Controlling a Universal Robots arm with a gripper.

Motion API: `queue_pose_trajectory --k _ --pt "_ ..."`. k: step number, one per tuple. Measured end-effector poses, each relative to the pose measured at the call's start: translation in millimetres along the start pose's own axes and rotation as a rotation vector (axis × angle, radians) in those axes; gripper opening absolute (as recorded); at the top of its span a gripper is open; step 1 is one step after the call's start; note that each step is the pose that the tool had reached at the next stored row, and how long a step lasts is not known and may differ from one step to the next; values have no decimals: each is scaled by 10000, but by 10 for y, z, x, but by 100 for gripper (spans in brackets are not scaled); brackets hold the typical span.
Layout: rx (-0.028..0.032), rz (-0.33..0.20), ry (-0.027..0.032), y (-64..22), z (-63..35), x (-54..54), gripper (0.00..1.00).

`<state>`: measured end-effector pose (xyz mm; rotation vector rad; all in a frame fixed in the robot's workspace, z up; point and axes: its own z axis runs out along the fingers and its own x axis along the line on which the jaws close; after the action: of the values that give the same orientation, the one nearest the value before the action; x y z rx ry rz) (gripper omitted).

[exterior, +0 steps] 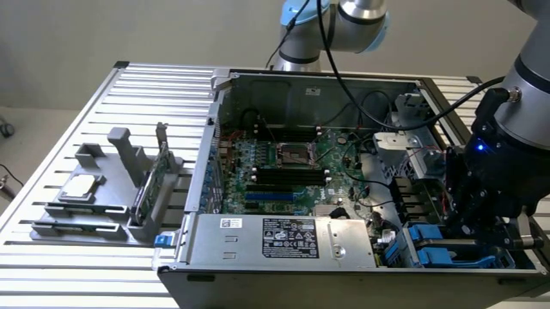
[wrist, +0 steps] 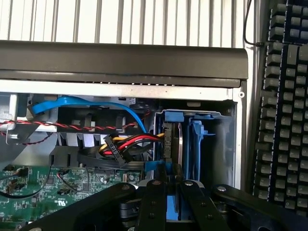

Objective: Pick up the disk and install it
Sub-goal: 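Insert the second disk wire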

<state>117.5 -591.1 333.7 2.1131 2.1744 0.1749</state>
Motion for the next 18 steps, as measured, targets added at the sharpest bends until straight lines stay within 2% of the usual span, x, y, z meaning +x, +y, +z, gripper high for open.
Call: queue_pose_trajectory --k 6,7,8,9,18 --pt "-10 -2 8 -4 -22 0 18" --pt "-9 -1 4 -9 -47 1 25" --pt "-14 0 6 -14 -69 1 25" --pt "-21 0 7 -24 -92 2 31" --pt "-45 5 37 -255 -203 13 31"
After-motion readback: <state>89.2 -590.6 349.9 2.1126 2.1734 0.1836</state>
